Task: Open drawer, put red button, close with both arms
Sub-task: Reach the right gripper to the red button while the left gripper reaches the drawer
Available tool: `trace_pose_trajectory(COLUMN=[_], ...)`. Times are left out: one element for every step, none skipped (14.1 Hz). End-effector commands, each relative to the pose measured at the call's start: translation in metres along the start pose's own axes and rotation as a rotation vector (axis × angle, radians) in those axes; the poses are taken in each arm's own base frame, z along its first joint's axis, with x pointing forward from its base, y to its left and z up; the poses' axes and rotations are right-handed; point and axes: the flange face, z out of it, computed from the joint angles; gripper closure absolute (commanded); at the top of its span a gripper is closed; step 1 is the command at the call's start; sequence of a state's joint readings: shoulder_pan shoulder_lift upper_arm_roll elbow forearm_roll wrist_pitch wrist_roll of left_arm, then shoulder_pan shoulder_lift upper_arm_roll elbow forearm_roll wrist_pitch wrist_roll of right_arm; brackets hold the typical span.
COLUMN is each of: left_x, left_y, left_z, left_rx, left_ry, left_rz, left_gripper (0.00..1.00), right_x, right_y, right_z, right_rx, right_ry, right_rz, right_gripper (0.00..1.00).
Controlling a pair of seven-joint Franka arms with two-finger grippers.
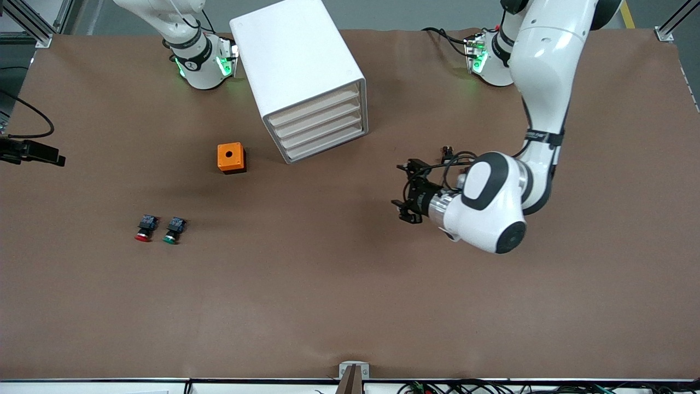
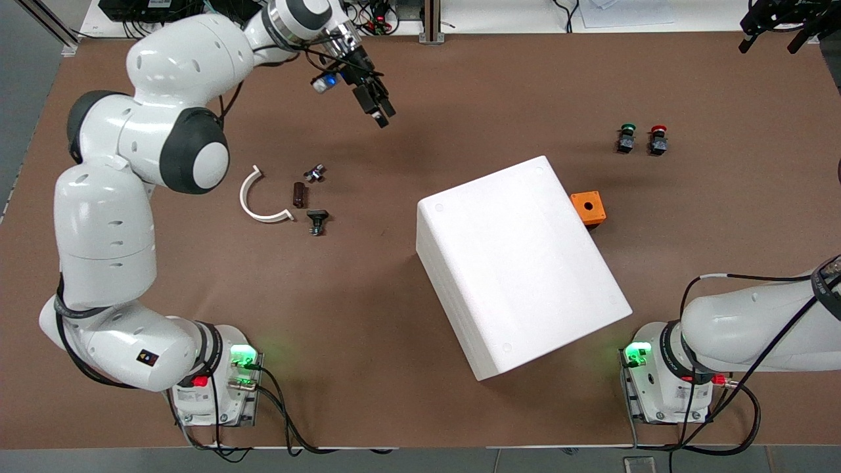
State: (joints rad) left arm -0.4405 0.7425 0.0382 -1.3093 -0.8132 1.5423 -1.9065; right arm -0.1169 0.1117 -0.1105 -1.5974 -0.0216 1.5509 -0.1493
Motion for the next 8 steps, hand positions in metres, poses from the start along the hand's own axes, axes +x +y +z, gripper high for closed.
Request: trace_pose_trajectory(left_x=[-0.002, 0.003, 0.006, 0.007, 0.004, 0.0, -0.002, -0.006], left_y=[0.014, 0.018, 0.02, 0.02, 0.016, 0.011, 0.007, 0.003], left_z=[0.038, 0.054, 0.068, 0.083, 0.092, 0.099, 0.108, 0.119], left_rx=[0.126, 0.182, 0.241, 0.311, 0.363, 0.4, 0.437, 0.467], left_ry=[-0.034, -0.032, -0.038, -0.042, -0.045, -0.044, -0.033, -0.014], left_rz=[-0.148, -0.197, -0.247, -0.29, -0.312, -0.316, -0.324, -0.336], left_gripper=[0.0, 0.0, 0.0, 0.0, 0.0, 0.0, 0.0, 0.0], right_x=[0.005, 0.007, 0.011, 0.014, 0.018, 0.021, 0.022, 0.022], right_y=[0.026, 0.033, 0.034, 0.029, 0.023, 0.018, 0.01, 0.002], right_z=[0.026, 0.043, 0.062, 0.08, 0.096, 0.112, 0.136, 0.155], right_rx=[0.033, 0.084, 0.097, 0.091, 0.082, 0.072, 0.06, 0.045], right_ry=[0.03, 0.045, 0.074, 0.1, 0.126, 0.152, 0.184, 0.22], right_rz=[0.049, 0.073, 0.081, 0.076, 0.07, 0.063, 0.055, 0.042], right_gripper=[0.0, 0.0, 0.0, 0.0, 0.0, 0.0, 0.0, 0.0])
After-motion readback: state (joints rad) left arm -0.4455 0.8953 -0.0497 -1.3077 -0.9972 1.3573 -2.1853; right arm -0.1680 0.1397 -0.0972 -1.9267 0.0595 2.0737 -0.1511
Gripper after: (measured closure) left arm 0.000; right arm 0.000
